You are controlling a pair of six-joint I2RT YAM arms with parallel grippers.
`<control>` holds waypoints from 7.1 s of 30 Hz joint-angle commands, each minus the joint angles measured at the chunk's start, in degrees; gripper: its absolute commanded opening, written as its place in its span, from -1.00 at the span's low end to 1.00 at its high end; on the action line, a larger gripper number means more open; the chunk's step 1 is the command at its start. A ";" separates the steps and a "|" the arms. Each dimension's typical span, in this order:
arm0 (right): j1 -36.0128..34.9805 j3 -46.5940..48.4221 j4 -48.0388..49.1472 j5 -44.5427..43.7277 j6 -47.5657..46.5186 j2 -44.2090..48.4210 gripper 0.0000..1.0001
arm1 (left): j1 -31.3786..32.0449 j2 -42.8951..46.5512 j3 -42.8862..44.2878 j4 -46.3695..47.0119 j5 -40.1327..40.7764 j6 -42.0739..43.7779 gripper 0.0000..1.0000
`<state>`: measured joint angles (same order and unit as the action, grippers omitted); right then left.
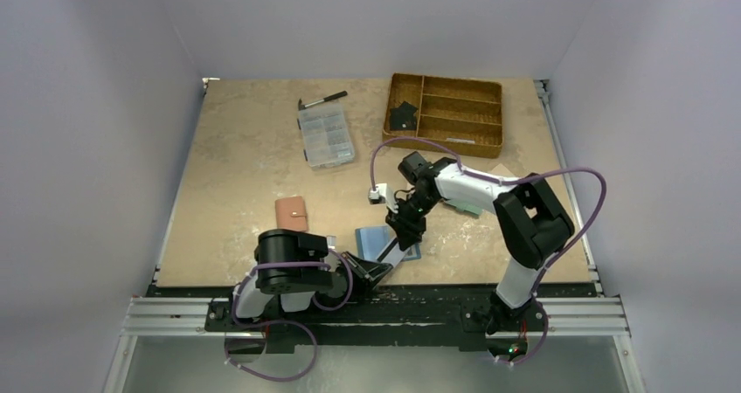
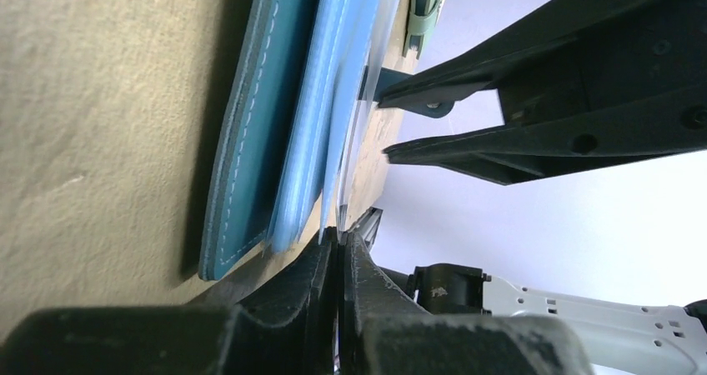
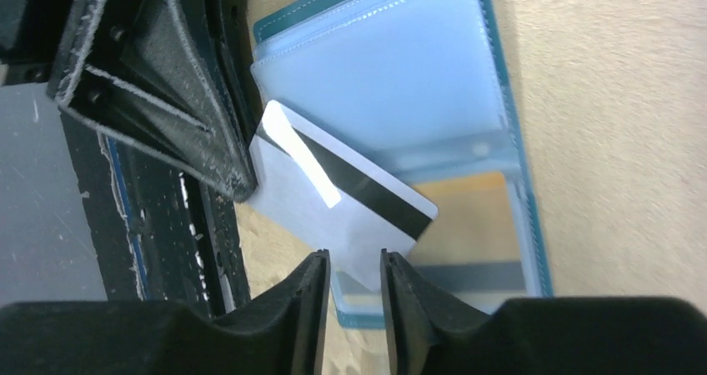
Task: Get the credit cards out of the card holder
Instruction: Pick up the credit card from the card holder, then place the credit card in the storage box.
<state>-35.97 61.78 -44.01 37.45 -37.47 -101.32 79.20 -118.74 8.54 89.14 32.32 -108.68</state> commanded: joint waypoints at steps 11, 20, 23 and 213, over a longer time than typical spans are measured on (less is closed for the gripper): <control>11.40 1.24 -8.72 15.06 -14.43 18.26 -0.03 | -1.70 -1.79 -3.39 1.17 -5.96 11.24 -1.00; 12.10 -2.18 -11.29 19.86 -25.09 22.88 0.21 | -2.12 10.06 -1.88 -8.96 -5.59 24.30 -1.00; 12.26 -2.43 -13.48 21.35 -28.98 23.07 0.22 | -2.21 17.19 1.97 -20.67 -6.28 32.04 -1.00; 33.68 60.33 -9.94 -9.01 -2.57 -20.97 -0.95 | -23.95 49.93 37.66 -81.52 -7.22 129.73 0.98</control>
<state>-2.33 117.40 -53.58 29.45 -38.76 -119.94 55.86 -68.66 44.25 6.61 24.71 20.56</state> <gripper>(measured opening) 0.025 0.991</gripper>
